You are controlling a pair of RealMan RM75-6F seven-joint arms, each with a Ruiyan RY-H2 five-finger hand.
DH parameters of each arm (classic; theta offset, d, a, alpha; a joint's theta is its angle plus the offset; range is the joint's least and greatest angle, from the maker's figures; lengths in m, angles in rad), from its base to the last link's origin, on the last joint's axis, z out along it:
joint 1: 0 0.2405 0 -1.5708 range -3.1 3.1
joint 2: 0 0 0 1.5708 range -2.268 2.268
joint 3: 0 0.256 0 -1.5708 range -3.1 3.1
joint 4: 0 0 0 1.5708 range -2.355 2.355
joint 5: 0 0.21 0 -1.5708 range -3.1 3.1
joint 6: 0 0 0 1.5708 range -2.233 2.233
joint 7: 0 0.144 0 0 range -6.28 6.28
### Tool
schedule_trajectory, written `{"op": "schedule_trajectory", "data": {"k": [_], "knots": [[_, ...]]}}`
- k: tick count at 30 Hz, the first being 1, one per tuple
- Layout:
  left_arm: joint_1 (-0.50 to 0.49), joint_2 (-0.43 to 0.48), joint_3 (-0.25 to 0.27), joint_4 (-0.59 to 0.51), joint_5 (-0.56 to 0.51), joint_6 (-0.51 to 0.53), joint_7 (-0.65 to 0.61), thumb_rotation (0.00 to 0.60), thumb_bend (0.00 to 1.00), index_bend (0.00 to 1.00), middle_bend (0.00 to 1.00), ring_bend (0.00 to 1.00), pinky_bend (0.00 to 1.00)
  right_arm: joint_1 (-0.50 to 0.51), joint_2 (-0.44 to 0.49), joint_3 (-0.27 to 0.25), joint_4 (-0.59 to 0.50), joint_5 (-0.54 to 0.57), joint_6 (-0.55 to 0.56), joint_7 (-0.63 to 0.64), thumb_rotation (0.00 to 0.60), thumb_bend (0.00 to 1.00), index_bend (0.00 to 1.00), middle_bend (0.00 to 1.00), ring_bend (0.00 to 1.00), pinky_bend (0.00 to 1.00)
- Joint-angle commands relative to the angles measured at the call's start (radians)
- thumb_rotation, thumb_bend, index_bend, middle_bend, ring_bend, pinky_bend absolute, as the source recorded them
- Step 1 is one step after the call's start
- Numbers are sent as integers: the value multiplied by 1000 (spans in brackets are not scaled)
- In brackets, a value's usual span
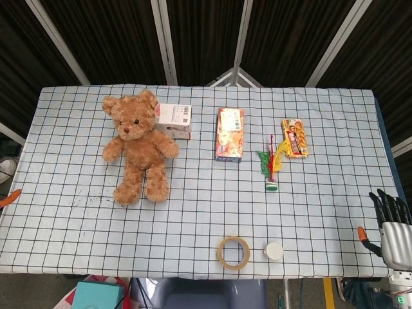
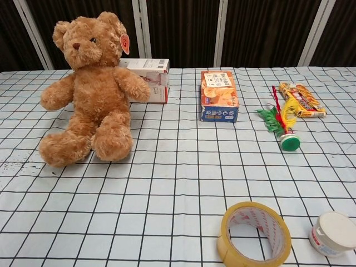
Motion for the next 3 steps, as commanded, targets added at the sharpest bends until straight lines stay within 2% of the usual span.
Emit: {"op": "schedule_trajectory", "data": {"k": [1, 3], "knots": [[-12, -36, 30, 51, 23, 3, -18, 600, 254, 235, 161, 0, 31, 1, -3, -2, 1, -3, 1, -8, 600, 367, 107, 64, 87, 0], [-19, -47, 42, 73, 30, 1, -7, 600, 254, 236, 160, 0, 31, 0, -3, -1, -2, -2, 2, -9, 600, 367, 107, 64, 87, 0]]}}
